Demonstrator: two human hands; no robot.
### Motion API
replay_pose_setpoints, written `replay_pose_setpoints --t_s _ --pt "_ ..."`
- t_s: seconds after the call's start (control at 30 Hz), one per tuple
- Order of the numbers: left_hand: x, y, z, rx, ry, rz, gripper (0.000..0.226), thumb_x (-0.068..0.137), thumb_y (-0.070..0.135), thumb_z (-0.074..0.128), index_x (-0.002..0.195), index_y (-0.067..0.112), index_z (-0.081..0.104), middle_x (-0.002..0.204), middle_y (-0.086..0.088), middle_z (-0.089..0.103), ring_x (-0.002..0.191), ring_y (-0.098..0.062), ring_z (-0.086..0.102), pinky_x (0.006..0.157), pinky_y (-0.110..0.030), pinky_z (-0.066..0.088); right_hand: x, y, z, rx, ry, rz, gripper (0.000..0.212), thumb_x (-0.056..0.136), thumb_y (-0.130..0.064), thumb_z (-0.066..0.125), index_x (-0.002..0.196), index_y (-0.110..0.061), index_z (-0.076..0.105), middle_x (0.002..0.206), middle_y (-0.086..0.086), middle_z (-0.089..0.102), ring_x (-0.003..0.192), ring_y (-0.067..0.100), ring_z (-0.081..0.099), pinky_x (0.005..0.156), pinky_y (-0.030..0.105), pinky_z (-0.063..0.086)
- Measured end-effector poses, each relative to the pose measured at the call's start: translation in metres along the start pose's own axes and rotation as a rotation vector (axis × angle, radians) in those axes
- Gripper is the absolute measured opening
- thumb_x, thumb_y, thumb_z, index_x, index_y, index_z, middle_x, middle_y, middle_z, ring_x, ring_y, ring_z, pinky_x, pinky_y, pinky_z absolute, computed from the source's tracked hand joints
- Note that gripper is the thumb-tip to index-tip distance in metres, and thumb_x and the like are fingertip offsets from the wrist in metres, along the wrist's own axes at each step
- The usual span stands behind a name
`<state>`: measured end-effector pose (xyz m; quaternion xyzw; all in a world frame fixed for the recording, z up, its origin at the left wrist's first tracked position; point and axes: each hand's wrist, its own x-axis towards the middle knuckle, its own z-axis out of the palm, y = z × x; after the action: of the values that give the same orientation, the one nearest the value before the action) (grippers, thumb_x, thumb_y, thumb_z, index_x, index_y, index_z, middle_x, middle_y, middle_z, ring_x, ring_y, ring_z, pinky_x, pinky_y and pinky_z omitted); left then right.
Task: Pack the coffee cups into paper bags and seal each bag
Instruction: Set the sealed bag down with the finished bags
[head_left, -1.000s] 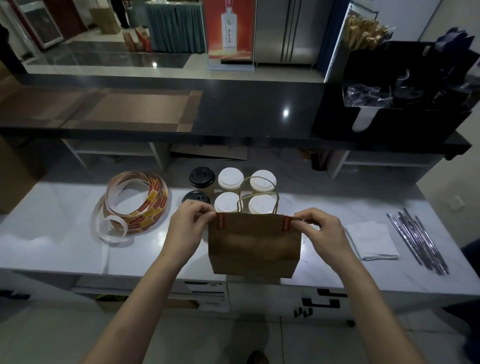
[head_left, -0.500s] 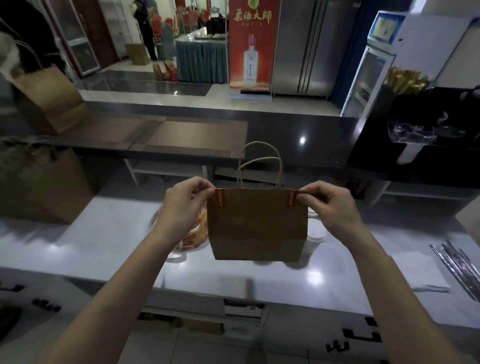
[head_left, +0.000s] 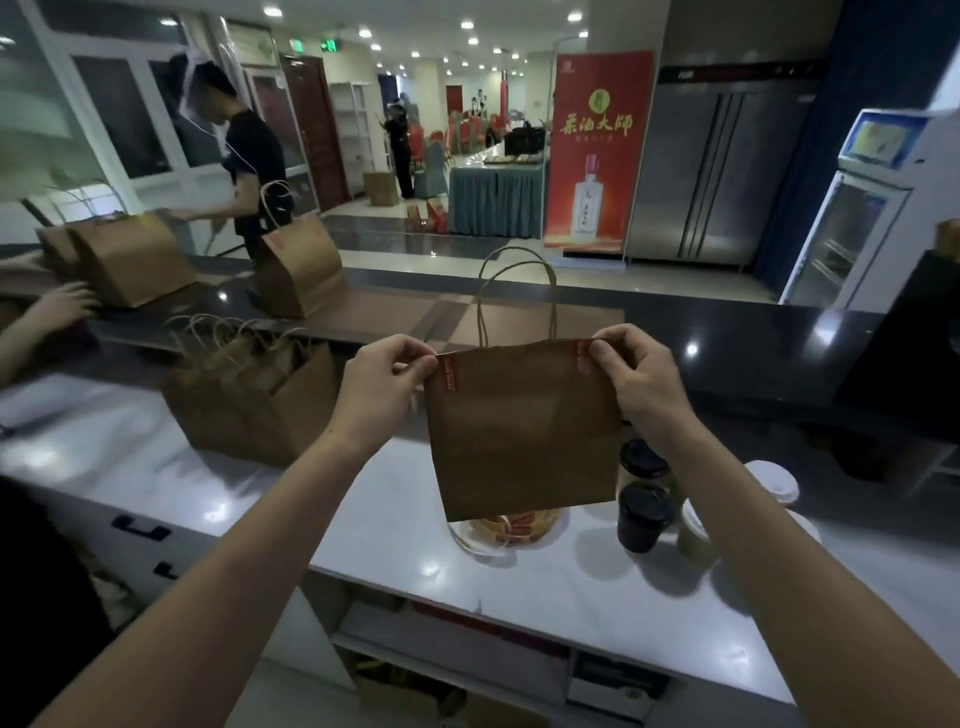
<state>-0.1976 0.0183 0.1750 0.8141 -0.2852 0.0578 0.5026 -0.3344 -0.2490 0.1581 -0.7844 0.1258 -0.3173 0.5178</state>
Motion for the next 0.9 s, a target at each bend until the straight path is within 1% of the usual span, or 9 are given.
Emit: replay_pose_setpoints --t_s 0.13,0.2,0.33,0.47,0.53,0.6,0.7,0.77,0.9 --pt "0.005 -0.016 -0.032 -0.07 0.025 -0.032 0.008 0.098 0.023 0.072 0.095 0.028 0.076 0.087 0.008 0.076 0.089 -0.017 0.072 0.082 -0.043 0.061 0.009 -0.024 0.039 0.052 0.023 0.008 0.014 0.108 -0.028 0.057 0.106 -0.02 0.069 0.099 -0.001 0.068 0.09 0.015 0.065 0.075 0.032 0.056" --pt "0.005 -0.021 -0.046 -0.084 0.039 -0.022 0.008 0.098 0.022 0.071 0.097 0.028 0.077 0.088 0.008 0.075 0.089 -0.017 0.071 0.079 -0.044 0.06 0.014 -0.032 0.053 0.067 0.027 0.017 0.014 0.107 -0.029 0.057 0.105 -0.021 0.069 0.099 -0.001 0.068 0.092 0.018 0.065 0.078 0.036 0.058" --pt "0.001 -0.031 -0.069 -0.136 0.046 -0.006 0.016 0.105 0.028 0.06 0.107 0.025 0.076 0.098 0.008 0.077 0.099 -0.016 0.072 0.092 -0.046 0.06 0.027 -0.041 0.077 0.091 -0.017 0.032 0.014 0.107 -0.03 0.058 0.104 -0.022 0.069 0.099 0.002 0.069 0.091 0.019 0.065 0.08 0.039 0.058" --pt "0.0 -0.05 -0.085 -0.202 0.036 -0.024 0.022 0.109 0.02 0.052 0.112 0.029 0.072 0.104 0.011 0.075 0.1 -0.007 0.07 0.094 -0.036 0.059 0.044 -0.046 0.098 0.131 -0.081 0.058 0.018 0.107 -0.029 0.058 0.11 -0.015 0.069 0.101 0.006 0.07 0.089 0.02 0.064 0.08 0.041 0.057" --pt "0.006 -0.064 -0.087 -0.181 -0.004 -0.064 0.025 0.109 0.017 0.051 0.116 0.03 0.071 0.111 0.01 0.074 0.105 -0.006 0.068 0.091 -0.03 0.057 0.056 -0.044 0.109 0.13 -0.116 0.066 0.02 0.107 -0.031 0.058 0.112 -0.015 0.068 0.102 0.007 0.07 0.09 0.021 0.064 0.078 0.039 0.056" --pt "0.014 -0.08 -0.088 -0.196 -0.074 -0.123 0.031 0.108 0.01 0.051 0.114 0.033 0.071 0.111 0.009 0.075 0.11 -0.011 0.069 0.09 -0.029 0.056 0.069 -0.042 0.121 0.146 -0.165 0.074 0.019 0.107 -0.032 0.059 0.11 -0.017 0.069 0.102 0.006 0.071 0.09 0.02 0.065 0.076 0.035 0.056" --pt "0.033 -0.101 -0.088 -0.219 -0.186 -0.177 0.036 0.106 -0.004 0.047 0.115 0.021 0.071 0.113 -0.002 0.076 0.112 -0.022 0.071 0.091 -0.031 0.059 0.09 -0.037 0.138 0.159 -0.235 0.077 0.017 0.107 -0.03 0.059 0.105 -0.018 0.07 0.094 0.003 0.072 0.081 0.015 0.067 0.07 0.03 0.057" --pt "0.046 -0.114 -0.09 -0.215 -0.247 -0.202 0.033 0.105 -0.006 0.046 0.116 0.014 0.069 0.113 -0.006 0.074 0.108 -0.02 0.073 0.09 -0.03 0.06 0.107 -0.035 0.15 0.172 -0.264 0.071 0.017 0.107 -0.027 0.059 0.105 -0.016 0.07 0.089 0.002 0.072 0.075 0.012 0.067 0.065 0.026 0.057" --pt "0.082 -0.141 -0.089 -0.164 -0.325 -0.229 0.032 0.106 -0.002 0.046 0.116 0.016 0.07 0.116 -0.007 0.075 0.108 -0.022 0.073 0.098 -0.042 0.059 0.15 -0.02 0.172 0.189 -0.298 0.08 0.017 0.106 -0.028 0.06 0.108 -0.015 0.071 0.094 0.006 0.074 0.082 0.019 0.068 0.073 0.031 0.058"
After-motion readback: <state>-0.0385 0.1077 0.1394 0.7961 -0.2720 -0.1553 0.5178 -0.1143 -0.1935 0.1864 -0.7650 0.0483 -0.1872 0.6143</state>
